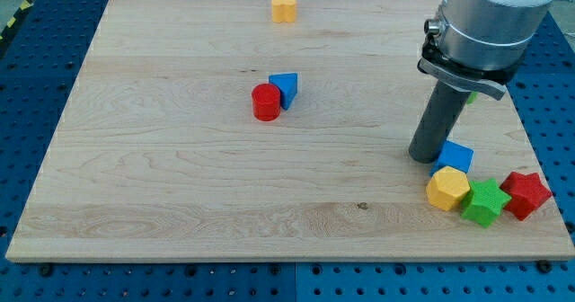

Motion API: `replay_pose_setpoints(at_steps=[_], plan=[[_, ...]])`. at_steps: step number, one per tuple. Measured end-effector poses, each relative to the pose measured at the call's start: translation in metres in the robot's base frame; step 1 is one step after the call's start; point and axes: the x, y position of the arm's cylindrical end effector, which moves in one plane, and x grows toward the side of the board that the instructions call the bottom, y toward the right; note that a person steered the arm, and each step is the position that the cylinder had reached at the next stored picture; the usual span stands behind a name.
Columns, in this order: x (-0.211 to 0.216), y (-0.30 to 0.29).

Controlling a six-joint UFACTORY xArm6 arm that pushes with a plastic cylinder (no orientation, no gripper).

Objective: Move the blue triangle closer to the yellow hexagon

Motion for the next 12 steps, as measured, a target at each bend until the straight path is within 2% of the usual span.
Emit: replay_pose_setpoints(at_steps=[2,3,5,6,7,8,9,11,12], plan=[[0.0,0.05],[0.0,0.035],[-0.001,-0.09],[-0.015,-0.166],[-0.043,-0.228],[-0.089,-0.258],[-0.132,-0.225],[-0.124,-0.209],[-0.118,-0.177]])
